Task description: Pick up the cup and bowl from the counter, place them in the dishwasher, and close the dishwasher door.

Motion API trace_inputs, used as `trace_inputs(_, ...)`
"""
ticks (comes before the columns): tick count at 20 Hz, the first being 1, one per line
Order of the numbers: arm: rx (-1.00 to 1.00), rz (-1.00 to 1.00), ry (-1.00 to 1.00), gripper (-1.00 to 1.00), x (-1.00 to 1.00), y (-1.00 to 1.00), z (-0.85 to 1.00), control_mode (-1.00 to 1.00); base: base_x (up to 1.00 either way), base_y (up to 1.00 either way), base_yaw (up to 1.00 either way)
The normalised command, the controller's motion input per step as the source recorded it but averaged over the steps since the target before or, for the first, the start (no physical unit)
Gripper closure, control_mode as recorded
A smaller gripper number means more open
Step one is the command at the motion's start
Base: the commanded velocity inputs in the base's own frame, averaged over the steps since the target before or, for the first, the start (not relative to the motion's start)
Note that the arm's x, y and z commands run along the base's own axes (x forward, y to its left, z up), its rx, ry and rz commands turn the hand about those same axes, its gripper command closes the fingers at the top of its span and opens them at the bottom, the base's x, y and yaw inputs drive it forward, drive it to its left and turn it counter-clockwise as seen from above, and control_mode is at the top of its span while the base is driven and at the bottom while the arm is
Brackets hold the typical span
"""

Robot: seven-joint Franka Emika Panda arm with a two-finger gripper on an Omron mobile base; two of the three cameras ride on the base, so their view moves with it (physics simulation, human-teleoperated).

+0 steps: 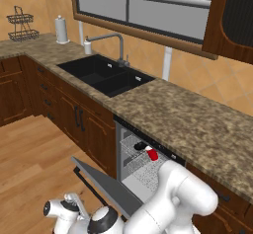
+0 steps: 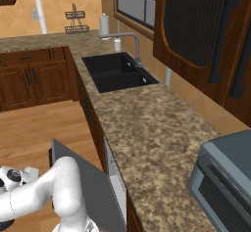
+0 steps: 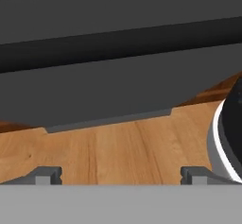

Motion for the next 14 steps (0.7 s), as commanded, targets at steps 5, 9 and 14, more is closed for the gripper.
trace_inputs(5,-0.24,-0.11,0.0,-1.0,0.36,-0.03,-0.74,-1.0,0.0,0.0,0.0)
trace_inputs(9,-0.26,-0.11,0.0,-1.0,0.51,0.0,-0.78,-1.0,0.0,0.0,0.0)
trace_inputs(14,-0.29,-0.09,0.01,-1.0,0.61,0.0,-0.94,-1.0,0.0,0.0,0.0)
